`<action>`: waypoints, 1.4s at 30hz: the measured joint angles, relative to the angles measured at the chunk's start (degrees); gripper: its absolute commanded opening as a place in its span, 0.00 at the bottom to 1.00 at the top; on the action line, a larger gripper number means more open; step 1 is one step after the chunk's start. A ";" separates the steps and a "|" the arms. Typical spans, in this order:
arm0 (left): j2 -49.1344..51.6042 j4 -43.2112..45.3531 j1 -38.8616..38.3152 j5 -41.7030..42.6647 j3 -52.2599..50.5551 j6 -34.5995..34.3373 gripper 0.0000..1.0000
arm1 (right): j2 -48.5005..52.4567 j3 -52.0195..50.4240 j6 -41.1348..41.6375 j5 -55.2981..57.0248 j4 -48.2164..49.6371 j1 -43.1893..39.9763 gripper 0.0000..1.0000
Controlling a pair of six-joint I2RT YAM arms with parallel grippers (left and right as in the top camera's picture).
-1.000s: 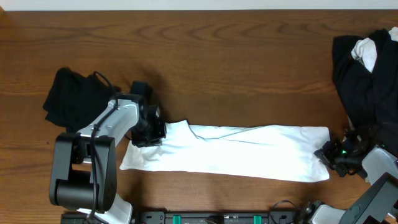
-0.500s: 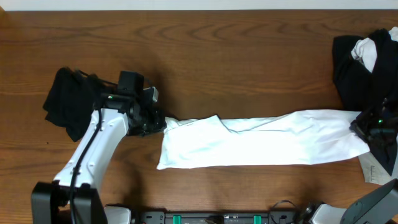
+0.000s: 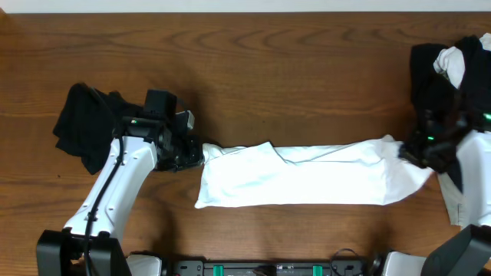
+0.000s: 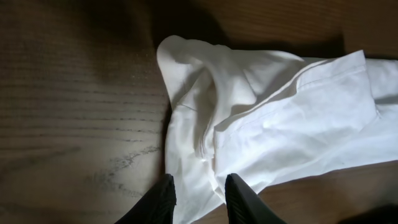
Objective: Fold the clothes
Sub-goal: 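Fold the right end leftward over the strip with the right gripper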
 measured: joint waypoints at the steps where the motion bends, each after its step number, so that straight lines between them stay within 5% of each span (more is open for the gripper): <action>1: 0.00 0.00 0.00 0.00 0.00 0.00 0.30 | 0.00 0.00 0.37 0.17 -0.04 2.03 0.01; 14: 0.00 -0.11 0.00 0.00 0.00 0.00 0.30 | 0.11 0.00 9.46 3.89 0.46 24.22 0.01; 26: 0.00 -0.15 0.00 0.00 0.00 0.00 0.30 | 9.51 0.00 14.03 5.38 1.84 33.14 0.02; 30: 0.00 -0.15 0.00 0.00 0.00 0.00 0.30 | 11.61 0.02 14.60 5.38 2.73 35.91 0.08; 37: 0.00 -0.15 0.00 0.00 0.00 0.00 0.30 | 12.26 0.02 15.65 5.25 3.67 39.54 0.35; 42: 0.00 -0.15 0.00 0.00 0.00 0.00 0.30 | 12.26 0.02 15.63 5.16 3.72 40.30 0.39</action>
